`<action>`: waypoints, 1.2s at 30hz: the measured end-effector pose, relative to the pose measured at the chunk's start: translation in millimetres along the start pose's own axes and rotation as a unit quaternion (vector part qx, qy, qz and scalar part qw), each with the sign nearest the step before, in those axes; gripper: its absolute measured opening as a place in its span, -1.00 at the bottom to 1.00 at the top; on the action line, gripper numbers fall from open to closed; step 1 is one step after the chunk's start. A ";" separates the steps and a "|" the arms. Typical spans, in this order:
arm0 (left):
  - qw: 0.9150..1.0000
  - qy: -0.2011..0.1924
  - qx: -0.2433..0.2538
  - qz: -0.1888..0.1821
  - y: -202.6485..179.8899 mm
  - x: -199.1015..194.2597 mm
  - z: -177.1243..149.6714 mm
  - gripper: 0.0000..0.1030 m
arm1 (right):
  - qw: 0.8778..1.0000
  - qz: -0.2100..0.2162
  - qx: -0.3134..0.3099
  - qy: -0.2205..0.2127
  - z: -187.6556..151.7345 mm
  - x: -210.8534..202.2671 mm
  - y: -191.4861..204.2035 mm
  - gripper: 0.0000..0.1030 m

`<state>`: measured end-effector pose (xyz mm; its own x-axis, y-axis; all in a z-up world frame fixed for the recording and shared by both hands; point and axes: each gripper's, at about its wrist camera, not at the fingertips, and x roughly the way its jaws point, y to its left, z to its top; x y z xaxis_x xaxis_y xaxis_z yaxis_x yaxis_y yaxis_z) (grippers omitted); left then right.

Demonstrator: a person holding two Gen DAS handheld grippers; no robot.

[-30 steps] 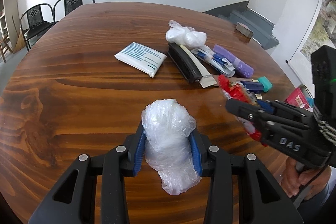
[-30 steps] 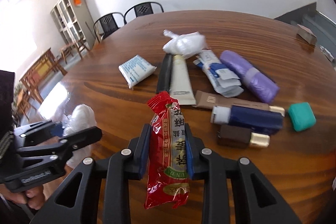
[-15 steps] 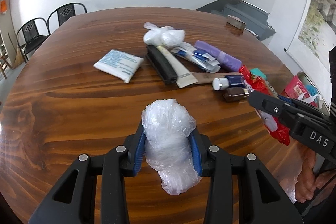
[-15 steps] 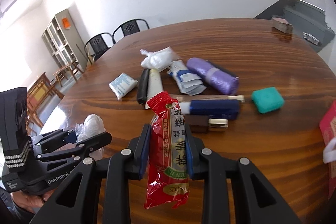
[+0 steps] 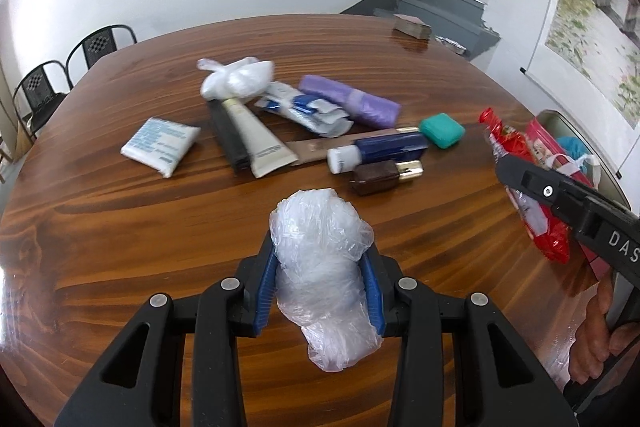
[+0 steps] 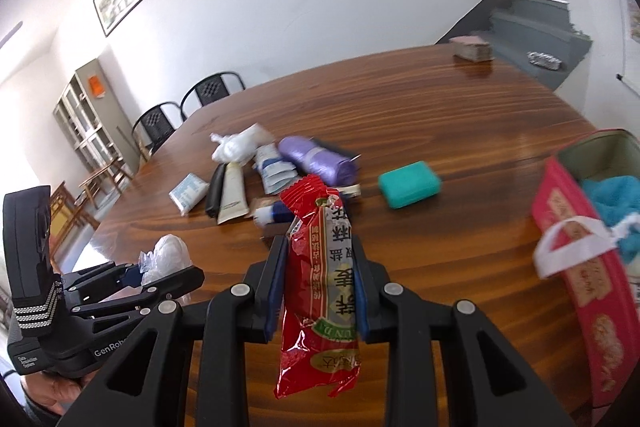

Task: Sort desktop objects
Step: 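Carry the red snack packet toward the pink tin with the right tool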

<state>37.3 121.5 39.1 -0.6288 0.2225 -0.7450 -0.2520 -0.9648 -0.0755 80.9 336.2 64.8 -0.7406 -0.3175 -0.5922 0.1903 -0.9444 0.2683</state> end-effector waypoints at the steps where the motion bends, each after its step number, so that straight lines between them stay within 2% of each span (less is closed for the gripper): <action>1: 1.000 0.000 0.005 -0.002 -5.5 0.2 1.1 -0.20 | 1.000 -0.005 0.004 -0.008 0.1 -6.2 -4.6 -0.38; 12: 0.998 0.003 0.056 -0.036 -69.8 5.2 12.0 -0.21 | 0.994 -0.046 0.053 -0.081 0.4 -71.7 -59.5 -0.38; 22: 0.993 -0.011 0.094 -0.075 -128.0 -1.7 25.2 -0.20 | 0.979 -0.109 0.099 -0.140 -3.3 -127.3 -114.6 -0.38; 29: 0.987 -0.018 0.119 -0.106 -167.1 -6.8 33.6 -0.21 | 0.967 -0.149 0.133 -0.161 -10.9 -152.4 -150.2 -0.38; 36: 0.979 -0.029 0.139 -0.149 -207.8 -14.7 44.7 -0.21 | 0.960 -0.178 0.147 -0.157 -18.4 -157.3 -171.5 -0.38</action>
<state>66.0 325.0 95.4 -0.5358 0.5032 -0.6780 -0.6159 -0.7822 -0.0938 176.6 546.5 97.9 -0.8914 0.1054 -0.4408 -0.2663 -0.9088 0.3212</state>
